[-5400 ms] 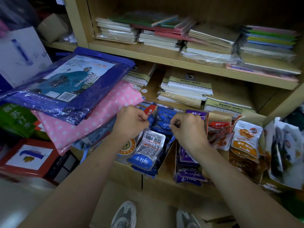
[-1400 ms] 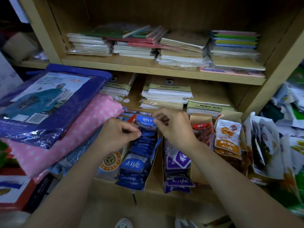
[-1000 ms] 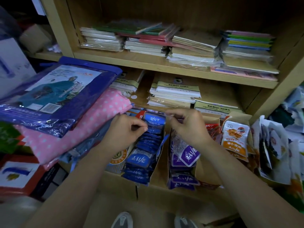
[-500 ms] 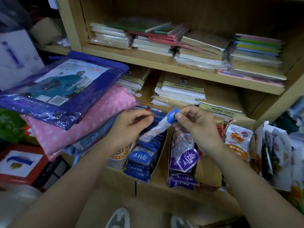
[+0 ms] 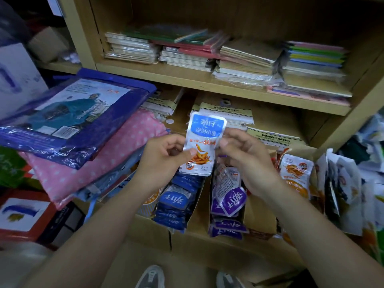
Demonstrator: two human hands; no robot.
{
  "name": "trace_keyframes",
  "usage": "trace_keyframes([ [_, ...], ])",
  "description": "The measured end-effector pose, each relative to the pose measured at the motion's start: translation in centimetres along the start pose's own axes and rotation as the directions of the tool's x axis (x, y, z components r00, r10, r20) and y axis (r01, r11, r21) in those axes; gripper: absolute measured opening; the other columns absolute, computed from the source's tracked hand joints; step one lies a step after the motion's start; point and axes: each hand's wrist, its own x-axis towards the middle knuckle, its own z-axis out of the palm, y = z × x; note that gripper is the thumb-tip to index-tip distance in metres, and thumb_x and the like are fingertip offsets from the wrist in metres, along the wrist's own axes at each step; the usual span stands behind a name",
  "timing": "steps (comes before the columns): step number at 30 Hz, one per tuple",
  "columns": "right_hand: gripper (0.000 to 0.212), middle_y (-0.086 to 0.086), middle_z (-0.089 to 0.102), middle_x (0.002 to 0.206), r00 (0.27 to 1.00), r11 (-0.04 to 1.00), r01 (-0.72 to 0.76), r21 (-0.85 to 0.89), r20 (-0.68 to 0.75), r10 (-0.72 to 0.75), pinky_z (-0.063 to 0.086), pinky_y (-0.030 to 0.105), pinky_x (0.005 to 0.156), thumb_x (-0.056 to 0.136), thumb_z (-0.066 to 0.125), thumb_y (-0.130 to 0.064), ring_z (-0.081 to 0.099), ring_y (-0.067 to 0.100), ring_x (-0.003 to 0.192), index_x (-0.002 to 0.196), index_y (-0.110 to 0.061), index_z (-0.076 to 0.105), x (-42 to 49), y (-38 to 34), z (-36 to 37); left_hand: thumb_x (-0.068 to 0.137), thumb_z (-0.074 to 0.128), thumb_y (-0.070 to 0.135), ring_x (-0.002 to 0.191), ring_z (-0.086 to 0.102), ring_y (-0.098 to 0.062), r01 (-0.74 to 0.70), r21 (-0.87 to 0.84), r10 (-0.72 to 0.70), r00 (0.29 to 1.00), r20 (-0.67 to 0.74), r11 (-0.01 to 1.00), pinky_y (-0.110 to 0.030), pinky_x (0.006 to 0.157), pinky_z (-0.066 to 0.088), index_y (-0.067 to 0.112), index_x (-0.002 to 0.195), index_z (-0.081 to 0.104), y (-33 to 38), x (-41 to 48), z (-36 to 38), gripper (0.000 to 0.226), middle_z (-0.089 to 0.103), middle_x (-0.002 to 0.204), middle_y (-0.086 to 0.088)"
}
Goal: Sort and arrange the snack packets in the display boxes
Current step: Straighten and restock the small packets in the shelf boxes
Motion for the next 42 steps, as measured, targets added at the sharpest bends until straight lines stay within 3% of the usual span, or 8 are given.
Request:
trace_keyframes([
  [4,0.008,-0.001,0.077,0.086,0.989,0.970,0.107,-0.220,-0.077,-0.127,0.056,0.028,0.061,0.083,0.075,-0.011,0.070,0.017,0.075,0.085,-0.014,0.068,0.1,0.7,-0.1,0.087,0.076,0.006,0.079,0.073,-0.015,-0.088,0.075,0.087,0.996,0.012,0.993,-0.028,0.071,0.061,0.018,0.099,0.076,0.1,0.4,0.2,0.017,0.078,0.087,0.000],
  [8,0.009,0.002,0.078,0.095,0.944,0.964,0.191,-0.185,-0.234,-0.232,0.061,0.027,0.069,0.082,0.077,-0.018,0.076,0.019,0.089,0.086,-0.015,0.069,0.4,0.8,-0.7,0.086,0.078,0.010,0.072,0.063,0.000,-0.133,0.302,0.179,0.975,-0.132,0.944,-0.014,0.068,0.050,0.030,0.094,0.073,-1.1,1.5,-2.1,0.022,0.072,0.082,0.015],
  [15,0.012,-0.005,0.077,0.083,0.941,0.907,0.227,-0.356,-0.161,-0.298,0.058,0.022,0.069,0.085,0.077,-0.007,0.075,0.013,0.085,0.081,-0.016,0.071,1.1,1.7,-0.1,0.085,0.081,0.024,0.105,0.063,-0.011,-0.220,0.626,0.182,0.975,0.126,0.748,-0.035,0.091,0.053,0.026,0.112,0.078,-3.9,0.9,-3.0,0.027,0.068,0.108,0.012],
  [23,0.013,-0.013,0.064,0.084,0.965,0.662,0.151,-0.734,-0.035,-0.259,0.047,0.017,0.056,0.086,0.079,-0.017,0.063,0.001,0.072,0.098,-0.012,0.076,1.9,3.7,-0.1,0.085,0.080,0.026,0.082,0.065,-0.004,-0.260,0.640,0.226,0.965,0.136,0.723,-0.032,0.076,0.057,0.024,0.094,0.082,-3.9,0.9,-2.8,0.009,0.073,0.092,0.010],
  [26,0.032,-0.010,0.062,0.096,0.940,0.679,0.250,-0.690,0.004,-0.342,0.053,0.016,0.069,0.084,0.080,-0.017,0.063,0.006,0.083,0.115,-0.017,0.074,1.7,3.3,0.5,0.084,0.081,0.024,0.075,0.065,-0.003,-0.273,0.649,0.244,0.960,0.136,0.711,-0.032,0.071,0.058,0.023,0.094,0.082,-4.1,0.8,-2.6,0.010,0.073,0.086,0.010],
  [30,0.013,-0.007,0.069,0.091,0.899,0.642,0.330,-0.692,0.023,-0.437,0.053,0.018,0.071,0.090,0.074,-0.014,0.064,0.005,0.087,0.102,-0.015,0.078,1.6,2.9,1.1,0.080,0.084,0.023,0.075,0.066,-0.005,-0.290,0.662,0.306,0.947,0.096,0.691,-0.033,0.068,0.059,0.021,0.086,0.082,-4.1,0.8,-2.3,0.007,0.073,0.086,0.007],
  [37,0.009,-0.009,0.069,0.073,0.955,0.524,0.161,-0.836,-0.001,-0.296,0.047,0.026,0.065,0.093,0.070,-0.019,0.060,0.005,0.063,0.091,-0.015,0.077,3.2,4.0,0.6,0.085,0.079,0.022,0.074,0.069,-0.002,-0.244,0.639,0.266,0.962,0.063,0.729,-0.031,0.072,0.060,0.020,0.087,0.081,-4.3,0.9,-2.3,0.003,0.076,0.083,0.011],
  [42,0.016,-0.007,0.073,0.088,0.947,0.537,0.189,-0.822,0.009,-0.320,0.058,0.029,0.073,0.091,0.074,-0.018,0.067,0.005,0.077,0.106,-0.017,0.077,2.7,3.9,0.8,0.089,0.075,0.020,0.083,0.068,-0.004,-0.315,0.624,0.270,0.948,0.169,0.715,-0.036,0.075,0.060,0.015,0.094,0.081,-5.0,1.1,-2.6,0.009,0.075,0.094,0.007],
])
